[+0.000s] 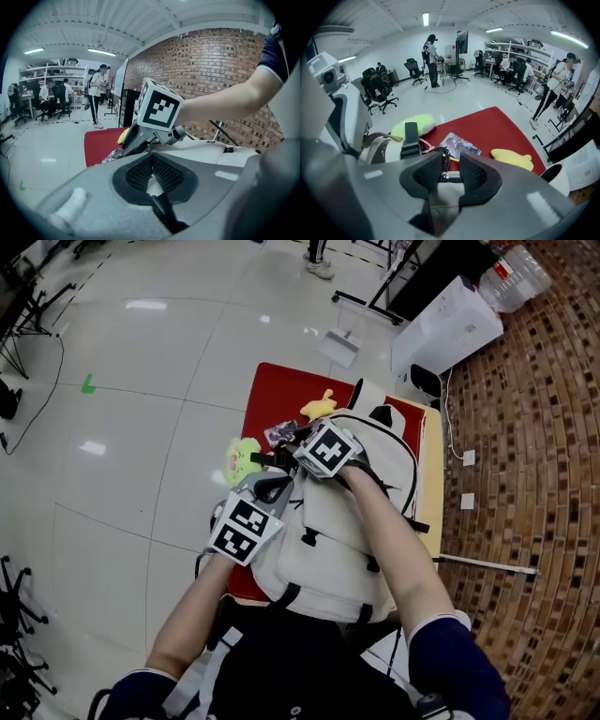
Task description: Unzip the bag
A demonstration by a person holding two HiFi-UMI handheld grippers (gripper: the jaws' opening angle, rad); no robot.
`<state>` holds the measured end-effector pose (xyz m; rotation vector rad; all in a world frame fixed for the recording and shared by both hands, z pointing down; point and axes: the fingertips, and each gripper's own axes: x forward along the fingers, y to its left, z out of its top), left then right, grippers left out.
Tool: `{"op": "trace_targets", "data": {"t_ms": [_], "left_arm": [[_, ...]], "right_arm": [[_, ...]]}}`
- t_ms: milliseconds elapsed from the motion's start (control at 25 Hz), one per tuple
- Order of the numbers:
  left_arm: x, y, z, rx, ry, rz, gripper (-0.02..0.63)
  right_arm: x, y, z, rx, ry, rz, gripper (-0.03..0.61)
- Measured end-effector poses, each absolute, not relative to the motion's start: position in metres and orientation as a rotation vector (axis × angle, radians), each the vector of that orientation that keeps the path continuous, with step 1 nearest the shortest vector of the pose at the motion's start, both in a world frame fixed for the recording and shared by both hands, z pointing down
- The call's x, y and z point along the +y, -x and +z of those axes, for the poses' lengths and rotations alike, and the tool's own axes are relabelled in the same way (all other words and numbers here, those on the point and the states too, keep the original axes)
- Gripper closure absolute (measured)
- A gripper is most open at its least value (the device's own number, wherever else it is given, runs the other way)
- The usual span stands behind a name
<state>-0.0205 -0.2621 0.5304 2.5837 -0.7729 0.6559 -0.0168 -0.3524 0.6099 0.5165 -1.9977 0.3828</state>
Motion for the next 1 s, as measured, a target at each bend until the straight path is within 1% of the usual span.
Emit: {"op": "trace_targets", "data": {"t_ms": [160, 320, 360, 400, 440, 480, 840, 1000], "left_arm": [[-0.262, 0.022, 0.53, -0.773, -2.578, 0.636, 0.611], [-0.262, 0.022, 0.531, -0.773, -2.578, 0.627, 0.611], [-0.263, 0.021, 0.531, -0.772, -2.578, 0.624, 0.611], [-0.263, 0.021, 0.531, -0.771, -2.577, 0.622, 0.611], [-0.263, 0.021, 0.532, -0.769, -2.576, 0.622, 0.611], [-0.263, 0.021, 0.532, -0.767, -2.575, 0.624, 0.611], [-0.26, 0.022, 0.537, -0.739, -2.584, 0.673, 0.611], [-0.26, 0.021, 0.541, -0.738, -2.585, 0.709, 0.611]], "right_arm": [[-0.352, 0.019, 0.62, -1.935, -0.47, 0.337, 0.437], [-0.35, 0.026, 0.632, -1.899, -0.374, 0.273, 0.437], [-0.348, 0.028, 0.635, -1.893, -0.345, 0.253, 0.461], [-0.345, 0.029, 0.637, -1.89, -0.316, 0.236, 0.502], [-0.343, 0.031, 0.637, -1.892, -0.296, 0.223, 0.525], [-0.341, 0.032, 0.636, -1.896, -0.287, 0.215, 0.532], [-0.354, 0.022, 0.593, -2.084, -0.463, 0.345, 0.541], [-0.367, 0.014, 0.583, -2.119, -0.508, 0.333, 0.54]]}}
